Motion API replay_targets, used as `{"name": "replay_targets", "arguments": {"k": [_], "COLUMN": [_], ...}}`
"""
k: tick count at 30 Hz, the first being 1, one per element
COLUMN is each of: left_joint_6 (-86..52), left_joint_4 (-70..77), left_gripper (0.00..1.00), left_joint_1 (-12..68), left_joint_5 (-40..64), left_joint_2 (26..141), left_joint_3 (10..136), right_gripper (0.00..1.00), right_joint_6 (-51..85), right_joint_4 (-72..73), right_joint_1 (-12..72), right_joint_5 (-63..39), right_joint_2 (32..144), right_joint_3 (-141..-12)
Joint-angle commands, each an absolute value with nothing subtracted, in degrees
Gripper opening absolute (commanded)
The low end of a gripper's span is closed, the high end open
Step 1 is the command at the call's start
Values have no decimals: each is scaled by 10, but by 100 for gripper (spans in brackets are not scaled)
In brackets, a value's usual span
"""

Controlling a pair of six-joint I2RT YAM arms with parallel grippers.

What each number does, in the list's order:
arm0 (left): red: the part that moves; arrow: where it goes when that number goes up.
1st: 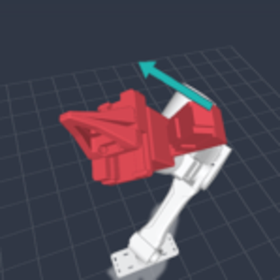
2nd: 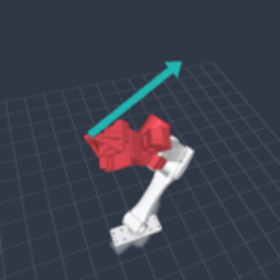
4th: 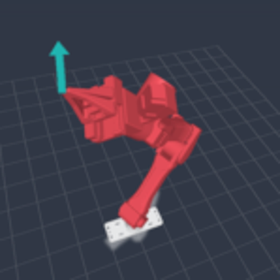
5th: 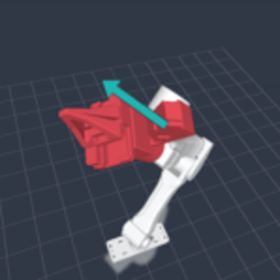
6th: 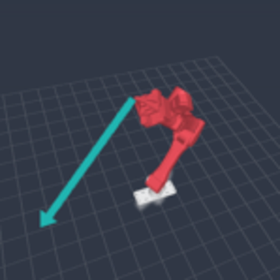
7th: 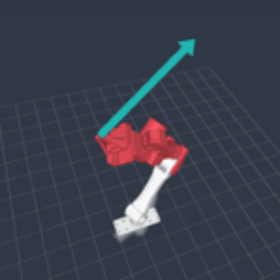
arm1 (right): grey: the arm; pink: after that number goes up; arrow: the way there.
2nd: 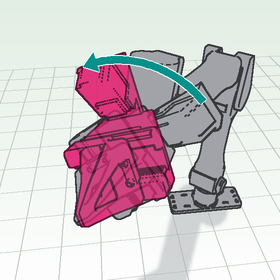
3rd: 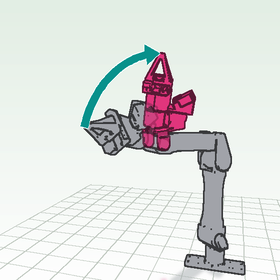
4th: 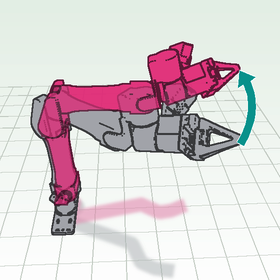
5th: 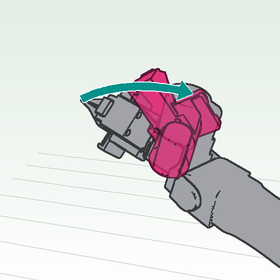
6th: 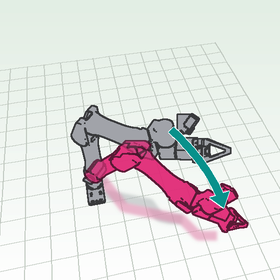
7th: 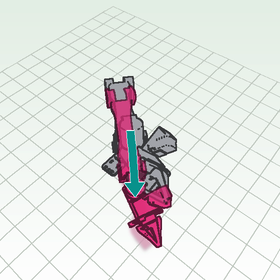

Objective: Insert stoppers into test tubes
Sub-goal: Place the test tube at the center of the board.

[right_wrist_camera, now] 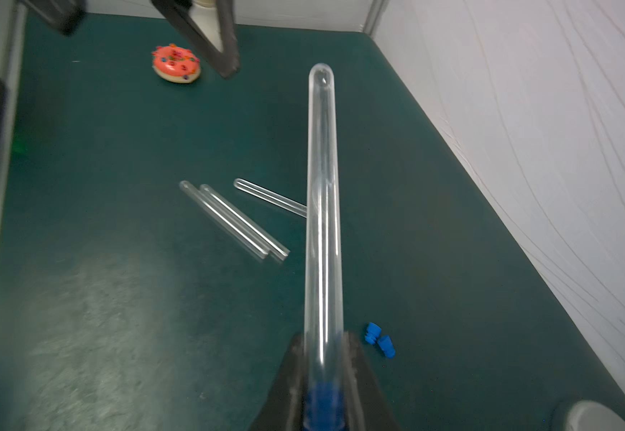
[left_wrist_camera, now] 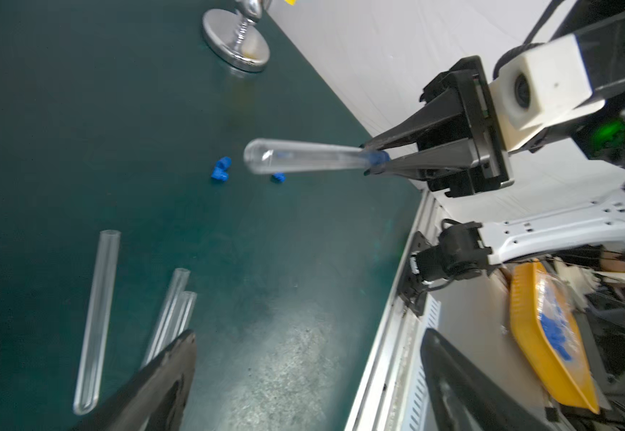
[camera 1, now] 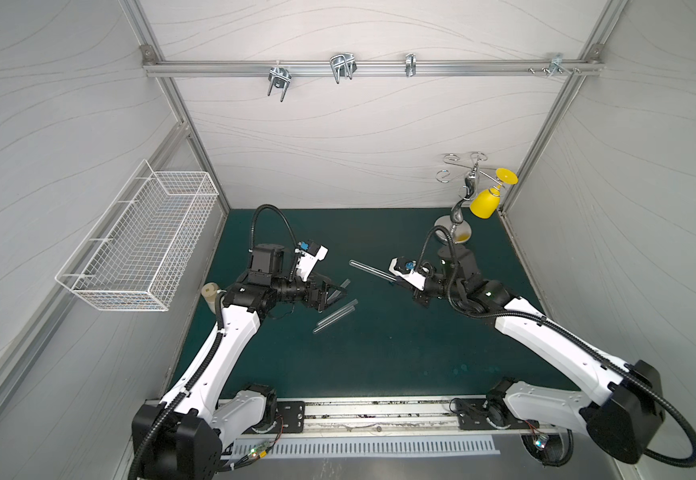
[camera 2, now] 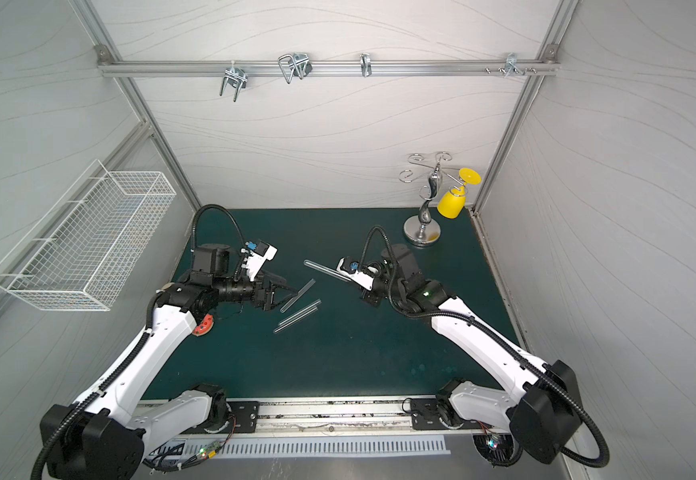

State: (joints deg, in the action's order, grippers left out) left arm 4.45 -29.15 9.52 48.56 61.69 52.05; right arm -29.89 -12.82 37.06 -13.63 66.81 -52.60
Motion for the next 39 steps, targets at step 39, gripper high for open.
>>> {"name": "replay_targets", "arguments": {"k": [39], "left_joint_6": [145], "left_joint_4": [-290], "left_gripper": [98], "left_joint_1": [89], "left_joint_5": [225], "left_joint_2": [604], "left_joint_3": [520], "right_gripper": [15], "right_joint_6": [-104], "right_joint_4": [-117], "right_joint_1": [176], "right_joint_5": [31], "right_joint_2": [1096], "right_joint_3": [-660]}}
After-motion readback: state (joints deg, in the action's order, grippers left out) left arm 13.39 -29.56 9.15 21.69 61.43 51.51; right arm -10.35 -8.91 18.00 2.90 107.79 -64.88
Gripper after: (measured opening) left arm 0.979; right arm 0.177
